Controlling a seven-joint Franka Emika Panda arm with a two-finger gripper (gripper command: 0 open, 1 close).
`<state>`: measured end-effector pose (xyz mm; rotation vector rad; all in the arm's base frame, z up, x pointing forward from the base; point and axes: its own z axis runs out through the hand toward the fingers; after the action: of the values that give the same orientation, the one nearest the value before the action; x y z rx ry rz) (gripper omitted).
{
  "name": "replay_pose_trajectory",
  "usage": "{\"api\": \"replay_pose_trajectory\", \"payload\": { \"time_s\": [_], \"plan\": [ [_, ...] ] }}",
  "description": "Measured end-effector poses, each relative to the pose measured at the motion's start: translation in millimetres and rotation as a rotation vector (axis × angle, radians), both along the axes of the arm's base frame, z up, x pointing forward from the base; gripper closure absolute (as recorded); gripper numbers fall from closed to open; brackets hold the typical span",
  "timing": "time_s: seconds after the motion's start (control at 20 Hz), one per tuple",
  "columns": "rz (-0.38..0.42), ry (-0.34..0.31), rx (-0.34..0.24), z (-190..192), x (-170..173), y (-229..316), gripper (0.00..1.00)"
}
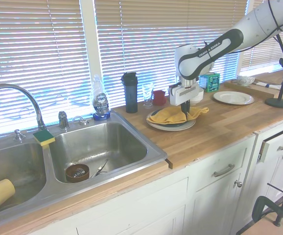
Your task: Wipe the blue plate in counterclockwise motion
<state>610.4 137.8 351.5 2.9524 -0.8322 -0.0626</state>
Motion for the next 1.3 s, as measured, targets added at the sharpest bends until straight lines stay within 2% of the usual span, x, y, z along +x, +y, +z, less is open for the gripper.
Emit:
{"api": "replay_pose_trajectory", "payload": {
  "time_s": [0.45, 0.7, 1.05, 1.3],
  "plan": [
    [0.012, 0.035, -0.016, 9.5, 36.1, 44.9, 1.0],
    [0.029, 0.033, -0.032, 11.3, 43.4, 74.0, 1.0],
    [0.086, -0.024, -0.079, 3.4, 19.6, 110.5, 1.0],
    [0.095, -0.053, -0.087, -7.0, -10.5, 99.3, 1.0]
  ]
}}
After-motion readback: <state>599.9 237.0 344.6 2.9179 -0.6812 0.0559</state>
